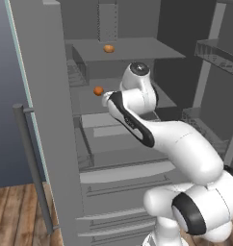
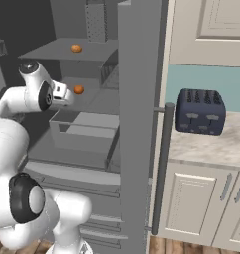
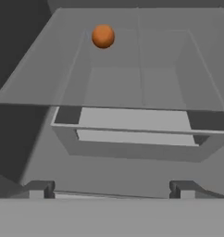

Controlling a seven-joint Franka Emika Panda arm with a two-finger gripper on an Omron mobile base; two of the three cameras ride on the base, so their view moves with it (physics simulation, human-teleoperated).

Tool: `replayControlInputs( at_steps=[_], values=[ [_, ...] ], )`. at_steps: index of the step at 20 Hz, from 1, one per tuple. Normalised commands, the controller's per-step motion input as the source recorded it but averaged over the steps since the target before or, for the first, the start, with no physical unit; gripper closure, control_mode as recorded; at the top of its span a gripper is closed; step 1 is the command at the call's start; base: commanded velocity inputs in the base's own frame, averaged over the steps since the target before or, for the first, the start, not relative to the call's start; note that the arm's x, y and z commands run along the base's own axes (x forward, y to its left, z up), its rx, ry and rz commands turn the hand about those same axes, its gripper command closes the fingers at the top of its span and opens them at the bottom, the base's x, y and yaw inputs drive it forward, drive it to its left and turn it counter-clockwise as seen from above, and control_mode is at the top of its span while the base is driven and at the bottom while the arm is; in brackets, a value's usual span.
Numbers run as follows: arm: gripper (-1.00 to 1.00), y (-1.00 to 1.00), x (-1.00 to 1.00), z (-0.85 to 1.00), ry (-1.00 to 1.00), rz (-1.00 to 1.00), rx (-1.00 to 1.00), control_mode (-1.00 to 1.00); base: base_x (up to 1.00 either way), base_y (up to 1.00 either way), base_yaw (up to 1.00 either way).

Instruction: Pick the two tangerines from the fridge and place them on the plate next to the blender to make a fruit smoothie.

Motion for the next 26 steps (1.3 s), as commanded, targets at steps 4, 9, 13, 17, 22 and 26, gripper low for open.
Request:
replayControlInputs(
  at_steps=[4,9,13,17,22,26],
  values=[
    [-1.0,0.13,0.9,-0.02,0.08,0.06,0.0,-1.0,0.0,0.0,0.0],
    [-1.0,0.04,0.42,-0.11,0.04,0.04,0.0,-1.0,0.0,0.0,0.0],
    [-1.0,0.22,0.3,-0.27,-0.02,0.0,-0.03,-1.0,0.0,0.0,0.0],
    [-1.0,0.13,0.5,-0.35,-0.02,0.0,0.0,-1.0,0.0,0.0,0.0],
    [-1.0,0.14,0.61,-0.2,0.02,0.0,-0.01,-1.0,0.0,0.0,0.0],
    [-1.0,0.18,0.59,-0.08,0.05,0.0,-0.03,-1.0,0.0,0.0,0.0]
  ],
)
